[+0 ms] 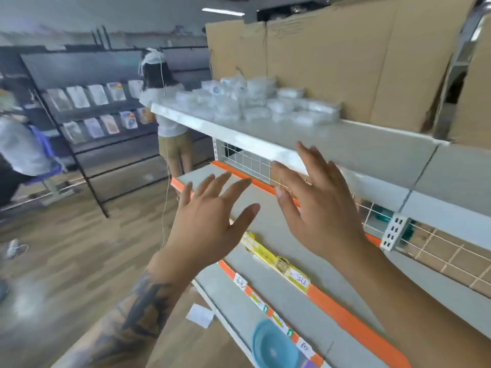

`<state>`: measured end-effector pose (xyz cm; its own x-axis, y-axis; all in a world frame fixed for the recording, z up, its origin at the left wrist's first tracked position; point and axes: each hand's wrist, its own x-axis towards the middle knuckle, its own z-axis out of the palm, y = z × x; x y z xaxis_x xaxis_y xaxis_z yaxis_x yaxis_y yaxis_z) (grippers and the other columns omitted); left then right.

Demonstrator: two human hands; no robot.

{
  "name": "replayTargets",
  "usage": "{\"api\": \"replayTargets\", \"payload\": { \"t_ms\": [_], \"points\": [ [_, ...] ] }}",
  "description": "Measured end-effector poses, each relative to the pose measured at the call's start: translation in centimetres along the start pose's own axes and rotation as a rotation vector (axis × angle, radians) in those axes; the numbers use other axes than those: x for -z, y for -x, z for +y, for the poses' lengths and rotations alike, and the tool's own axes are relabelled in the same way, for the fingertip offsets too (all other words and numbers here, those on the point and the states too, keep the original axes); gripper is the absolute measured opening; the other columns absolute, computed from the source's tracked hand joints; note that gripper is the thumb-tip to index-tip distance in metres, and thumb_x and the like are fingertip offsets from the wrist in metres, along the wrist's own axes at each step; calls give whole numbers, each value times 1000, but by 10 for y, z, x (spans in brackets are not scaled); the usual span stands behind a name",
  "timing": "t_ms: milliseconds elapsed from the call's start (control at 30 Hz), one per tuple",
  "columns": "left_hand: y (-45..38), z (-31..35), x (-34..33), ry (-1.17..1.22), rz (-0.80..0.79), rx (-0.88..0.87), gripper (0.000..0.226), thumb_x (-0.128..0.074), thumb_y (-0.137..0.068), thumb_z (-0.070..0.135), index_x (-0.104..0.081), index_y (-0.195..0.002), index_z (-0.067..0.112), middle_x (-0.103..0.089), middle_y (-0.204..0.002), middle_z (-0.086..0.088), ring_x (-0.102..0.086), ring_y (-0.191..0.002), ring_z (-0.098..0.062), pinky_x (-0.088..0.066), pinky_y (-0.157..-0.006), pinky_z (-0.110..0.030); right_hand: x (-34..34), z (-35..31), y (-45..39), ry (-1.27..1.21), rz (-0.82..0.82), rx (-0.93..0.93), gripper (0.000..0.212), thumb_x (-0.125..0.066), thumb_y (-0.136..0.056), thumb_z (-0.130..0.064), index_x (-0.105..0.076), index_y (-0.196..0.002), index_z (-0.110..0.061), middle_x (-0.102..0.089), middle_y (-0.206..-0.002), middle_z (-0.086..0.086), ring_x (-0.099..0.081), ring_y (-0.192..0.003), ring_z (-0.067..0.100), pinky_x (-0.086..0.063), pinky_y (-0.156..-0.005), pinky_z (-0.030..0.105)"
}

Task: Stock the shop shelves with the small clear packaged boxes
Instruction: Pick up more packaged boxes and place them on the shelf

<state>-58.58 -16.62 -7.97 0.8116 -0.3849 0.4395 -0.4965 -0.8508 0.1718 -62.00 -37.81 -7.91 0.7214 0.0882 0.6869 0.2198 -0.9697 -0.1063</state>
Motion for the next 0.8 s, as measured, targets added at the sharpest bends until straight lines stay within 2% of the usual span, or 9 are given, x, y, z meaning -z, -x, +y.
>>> {"api": "replayTargets", "payload": {
  "t_ms": [167, 300, 533, 800],
  "points": [
    [-81, -40, -1, -21, 52, -35, 64, -25, -96, 74, -40, -151, 44, -42, -159, 5, -34, -150, -21, -23, -120, -57, -39, 10, -79, 48, -33, -38, 51, -38, -103, -50, -51, -147, -29, -30, -163, 12, -31, -149, 35, -32, -116, 58],
    [-130, -64, -15, 29, 67, -34, 64, -29, -96, 73, -43, -151, 43, -45, -158, -1, -36, -149, -23, -28, -117, -58, -60, 14, -123, 89, -84, -89, 58, -30, -102, -59, -43, -152, -34, -23, -167, 10, -27, -152, 34, -28, -117, 60],
    [-216, -92, -37, 129, 56, -98, 64, -28, -94, 74, -39, -151, 46, -40, -161, -1, -31, -151, -24, -22, -121, -58, -72, 26, -188, 124, -262, -268, 62, -22, -101, -68, -16, -158, -46, 1, -171, 0, -4, -157, 24, -5, -124, 54],
    [-334, -135, -44, 145, 58, -265, 72, -31, -89, 76, -39, -152, 42, -42, -160, -2, -36, -148, -29, -24, -119, -58, -95, 61, -265, 242, -416, -446, 67, -28, -98, -71, -11, -159, -49, -1, -172, -1, -3, -158, 19, -11, -124, 55]
  ]
}}
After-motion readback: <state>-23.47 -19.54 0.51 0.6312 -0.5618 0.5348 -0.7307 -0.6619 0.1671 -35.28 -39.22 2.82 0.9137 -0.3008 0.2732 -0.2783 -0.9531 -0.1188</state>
